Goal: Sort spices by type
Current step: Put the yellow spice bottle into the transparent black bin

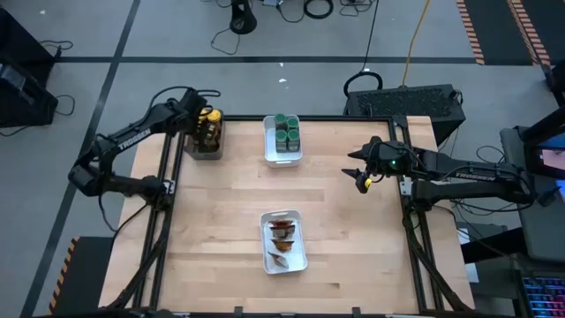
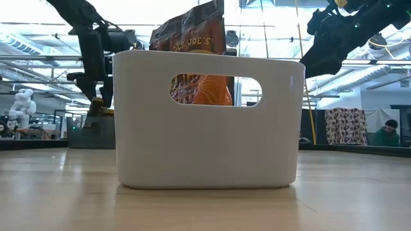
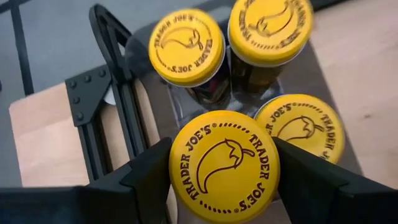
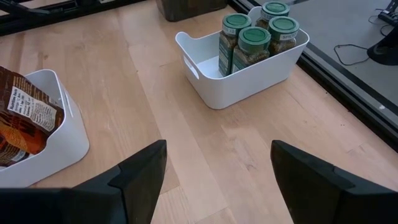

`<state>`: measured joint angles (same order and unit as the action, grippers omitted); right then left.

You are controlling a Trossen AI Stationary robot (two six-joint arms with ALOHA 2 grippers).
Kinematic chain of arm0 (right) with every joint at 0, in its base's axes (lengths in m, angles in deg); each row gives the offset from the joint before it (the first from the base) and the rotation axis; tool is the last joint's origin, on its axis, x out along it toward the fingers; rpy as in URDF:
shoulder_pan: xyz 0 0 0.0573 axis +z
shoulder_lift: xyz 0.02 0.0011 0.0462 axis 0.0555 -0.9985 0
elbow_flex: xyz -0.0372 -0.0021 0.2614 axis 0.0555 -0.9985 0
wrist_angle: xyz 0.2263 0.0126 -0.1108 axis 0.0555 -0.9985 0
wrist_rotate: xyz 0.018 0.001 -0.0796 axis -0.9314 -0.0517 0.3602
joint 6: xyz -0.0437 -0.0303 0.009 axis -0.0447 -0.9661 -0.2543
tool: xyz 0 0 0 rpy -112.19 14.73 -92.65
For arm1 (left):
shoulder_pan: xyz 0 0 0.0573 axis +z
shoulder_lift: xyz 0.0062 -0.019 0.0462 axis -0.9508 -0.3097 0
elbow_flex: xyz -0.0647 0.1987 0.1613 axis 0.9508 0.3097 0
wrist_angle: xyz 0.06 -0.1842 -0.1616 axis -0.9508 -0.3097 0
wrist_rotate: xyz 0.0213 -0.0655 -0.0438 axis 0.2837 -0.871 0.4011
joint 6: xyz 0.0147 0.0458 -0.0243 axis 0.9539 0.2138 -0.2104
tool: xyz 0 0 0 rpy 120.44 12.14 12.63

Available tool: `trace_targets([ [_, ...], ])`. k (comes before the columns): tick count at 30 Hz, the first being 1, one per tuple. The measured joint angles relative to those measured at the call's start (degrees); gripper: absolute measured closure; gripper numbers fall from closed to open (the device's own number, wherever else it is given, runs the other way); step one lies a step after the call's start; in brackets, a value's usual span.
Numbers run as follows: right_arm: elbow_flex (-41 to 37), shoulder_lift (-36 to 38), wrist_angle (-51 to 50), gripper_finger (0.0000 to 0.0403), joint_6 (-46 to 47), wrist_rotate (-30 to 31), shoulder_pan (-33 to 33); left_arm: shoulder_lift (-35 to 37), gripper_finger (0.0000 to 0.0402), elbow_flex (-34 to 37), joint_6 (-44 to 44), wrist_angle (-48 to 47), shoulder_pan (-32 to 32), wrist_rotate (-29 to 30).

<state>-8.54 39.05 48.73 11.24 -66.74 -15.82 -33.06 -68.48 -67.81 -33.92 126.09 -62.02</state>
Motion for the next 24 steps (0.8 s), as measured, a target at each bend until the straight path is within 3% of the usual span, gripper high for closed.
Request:
trace_targets([
  [7,0.0,0.0,0.0,0.0131,0.0,0.0,0.0,-4.2,0.0152,-0.3,0.0,3.7,0.0,0.9],
  [24,0.0,0.0,-0.5,0.0131,-0.6,0.0,0.0,-4.5,0.0152,-0.2,-1.6,3.6,0.9,0.2],
])
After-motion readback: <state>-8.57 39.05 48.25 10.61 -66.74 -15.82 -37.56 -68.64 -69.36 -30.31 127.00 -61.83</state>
